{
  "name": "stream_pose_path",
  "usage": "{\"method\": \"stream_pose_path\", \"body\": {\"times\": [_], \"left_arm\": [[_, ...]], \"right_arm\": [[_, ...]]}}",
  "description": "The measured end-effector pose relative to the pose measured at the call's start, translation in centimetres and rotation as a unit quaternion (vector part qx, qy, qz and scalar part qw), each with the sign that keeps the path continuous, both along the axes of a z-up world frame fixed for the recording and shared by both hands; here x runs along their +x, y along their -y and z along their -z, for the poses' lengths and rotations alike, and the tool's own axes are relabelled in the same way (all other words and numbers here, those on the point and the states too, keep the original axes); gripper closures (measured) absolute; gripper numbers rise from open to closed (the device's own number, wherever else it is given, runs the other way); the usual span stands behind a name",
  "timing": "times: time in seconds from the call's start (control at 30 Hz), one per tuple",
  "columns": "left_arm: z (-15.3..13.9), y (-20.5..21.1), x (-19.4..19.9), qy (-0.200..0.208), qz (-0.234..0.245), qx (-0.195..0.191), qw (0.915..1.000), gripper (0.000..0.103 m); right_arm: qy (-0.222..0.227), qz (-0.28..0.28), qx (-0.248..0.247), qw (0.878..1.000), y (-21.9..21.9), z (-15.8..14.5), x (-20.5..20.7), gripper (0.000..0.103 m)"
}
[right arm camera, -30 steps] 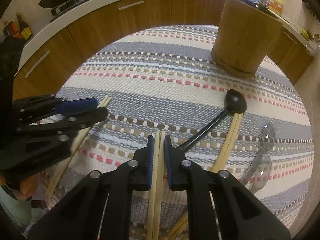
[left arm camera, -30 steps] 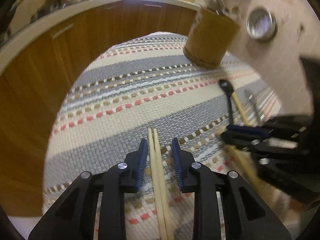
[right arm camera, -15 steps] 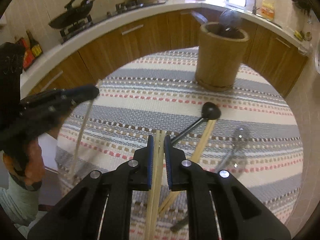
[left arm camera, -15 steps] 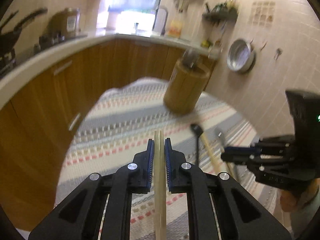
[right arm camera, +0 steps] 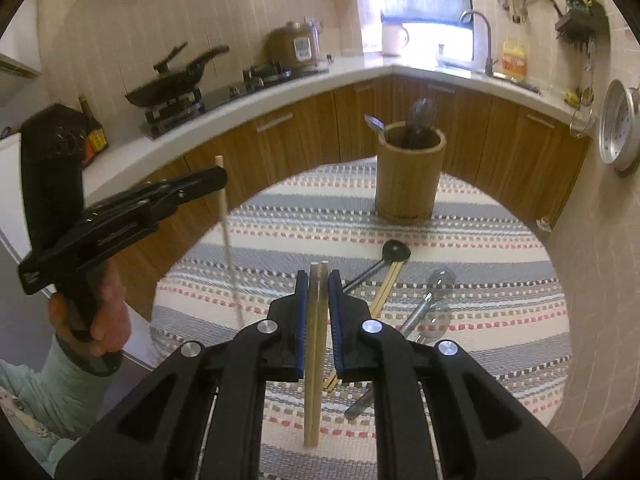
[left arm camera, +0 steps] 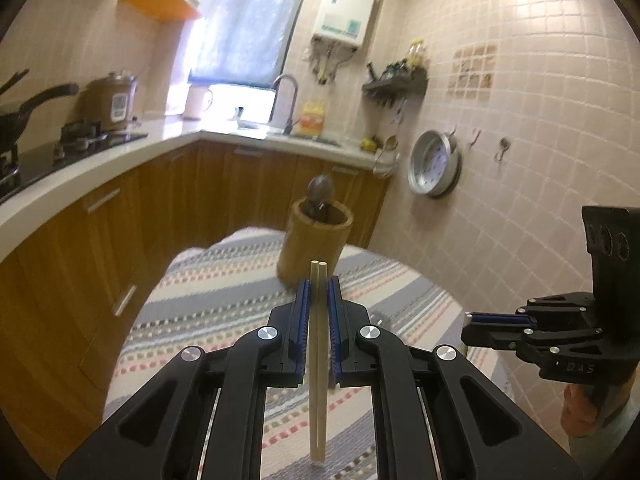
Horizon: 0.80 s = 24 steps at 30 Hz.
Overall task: Organize utensils
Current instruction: 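Lift both held chopsticks upright and carry them toward the wooden holder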
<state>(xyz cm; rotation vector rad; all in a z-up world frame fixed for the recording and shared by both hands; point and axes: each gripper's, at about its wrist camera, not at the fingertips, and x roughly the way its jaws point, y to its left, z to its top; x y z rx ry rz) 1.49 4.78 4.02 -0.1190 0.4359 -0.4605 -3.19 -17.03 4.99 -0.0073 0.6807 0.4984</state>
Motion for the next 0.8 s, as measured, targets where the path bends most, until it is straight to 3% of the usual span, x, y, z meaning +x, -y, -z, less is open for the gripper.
{"method": "stream_pose_path", "body": {"times": [0.23, 0.37, 0.8], "left_arm": [[-2.3, 0.7, 0.7, 0.045, 0.009, -0.010, 0.9989, 0.096], [-4.0, 1.5, 2.0, 0.070, 0.016, -0.006, 0.9974, 0.096], [-9.5, 5.4, 8.1, 0.135, 0.029, 0.004, 0.9904, 0.096]], "right_arm": [[0.072, 0.033, 0.026, 0.997, 1.0, -4.3, 0.0, 0.095], [0.086, 0.059, 0.034, 0.994, 1.9, -6.1, 1.8, 0.095], [0.143, 0.112, -0.006, 0.983, 3.7, -11.0, 8.8, 0.097]]}}
